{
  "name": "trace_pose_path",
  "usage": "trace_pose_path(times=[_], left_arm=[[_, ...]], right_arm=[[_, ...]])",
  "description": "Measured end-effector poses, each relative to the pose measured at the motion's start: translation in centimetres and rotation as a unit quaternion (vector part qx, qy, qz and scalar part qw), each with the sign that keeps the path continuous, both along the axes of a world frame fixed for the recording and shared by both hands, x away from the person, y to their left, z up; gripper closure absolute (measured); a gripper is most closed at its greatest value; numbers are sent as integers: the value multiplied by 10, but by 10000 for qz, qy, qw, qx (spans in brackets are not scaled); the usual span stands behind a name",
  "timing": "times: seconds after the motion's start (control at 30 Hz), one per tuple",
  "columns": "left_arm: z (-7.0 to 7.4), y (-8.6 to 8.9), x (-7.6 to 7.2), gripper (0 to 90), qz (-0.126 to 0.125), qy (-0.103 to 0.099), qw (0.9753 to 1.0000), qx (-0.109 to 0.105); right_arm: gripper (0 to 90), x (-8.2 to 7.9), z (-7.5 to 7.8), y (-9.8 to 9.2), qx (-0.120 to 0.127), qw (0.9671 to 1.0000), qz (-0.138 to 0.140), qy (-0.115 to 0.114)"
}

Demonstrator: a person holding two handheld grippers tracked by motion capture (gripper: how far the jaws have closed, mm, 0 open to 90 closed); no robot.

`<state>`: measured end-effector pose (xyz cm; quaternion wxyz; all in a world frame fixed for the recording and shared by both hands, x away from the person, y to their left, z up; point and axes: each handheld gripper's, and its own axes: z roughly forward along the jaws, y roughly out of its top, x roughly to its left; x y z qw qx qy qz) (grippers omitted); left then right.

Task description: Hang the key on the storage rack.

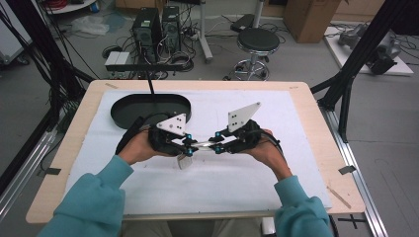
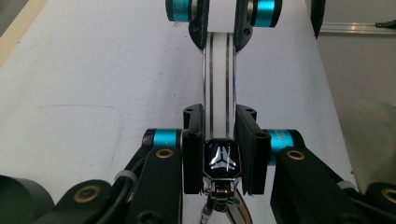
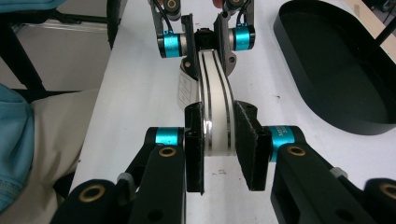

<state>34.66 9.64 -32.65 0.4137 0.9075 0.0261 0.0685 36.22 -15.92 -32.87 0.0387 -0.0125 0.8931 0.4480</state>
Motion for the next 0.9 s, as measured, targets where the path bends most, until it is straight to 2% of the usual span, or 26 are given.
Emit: trace_pose_path(times=[0.07,0.13,0.17,0.2,0.23,0.27,0.3,0.33,0.37,0.4,0.43,0.5,0.53,0.57,0.63,0.7,0.73,0.77,0.83,0.9], left_arm=[[1,2,0,740,-15,42,10000,-78],[2,2,0,740,-8,14,10000,-66],[2,1,0,740,33,-1,10000,-57],[2,2,-1,741,39,-40,10000,-14],[2,1,-1,741,60,-59,10000,-20],[1,2,-1,741,76,-32,9999,-68],[1,2,0,741,81,-43,9999,-90],[0,2,0,741,110,-17,9999,-128],[1,3,0,741,93,5,9999,-131],[1,4,1,741,127,-28,9998,-132],[1,4,1,741,151,-34,9998,-133],[1,6,3,741,240,35,9994,-253],[1,7,4,741,287,62,9991,-294],[1,8,5,741,304,104,9989,-347],[2,10,7,741,376,29,9983,-451],[3,13,9,741,487,21,9969,-611],[4,15,10,741,524,7,9964,-666],[5,16,11,741,567,-31,9957,-736],[6,20,13,741,660,-49,9942,-853],[7,23,16,741,795,-65,9925,-927]], right_arm=[[746,0,0,0,21,10000,6,-38],[742,0,0,-1,28,10000,17,21],[726,0,0,-1,42,10000,11,-41],[637,0,-1,-1,105,9999,-20,-118],[467,0,-2,-2,329,9994,-112,22],[282,-1,-3,-2,544,9979,-341,17],[172,-2,-4,-3,612,9970,-475,-25],[172,-2,-4,-3,612,9970,-475,-25],[79,-3,-5,-3,671,9953,-694,-49],[37,-4,-5,-4,716,9938,-851,-40],[6,-5,-5,-7,807,9915,-1023,-60],[6,-9,-5,-16,1120,9858,-1252,-55],[6,-9,-5,-16,1120,9858,-1252,-55],[6,-10,-6,-20,1241,9832,-1337,-93],[6,-14,-7,-28,1316,9800,-1483,-142],[6,-19,-11,-38,1419,9752,-1682,-247],[6,-23,-15,-47,1465,9691,-1954,-356],[6,-23,-15,-47,1465,9691,-1954,-356],[6,-28,-21,-58,1694,9604,-2176,-407],[6,-32,-26,-67,1809,9520,-2419,-495]])
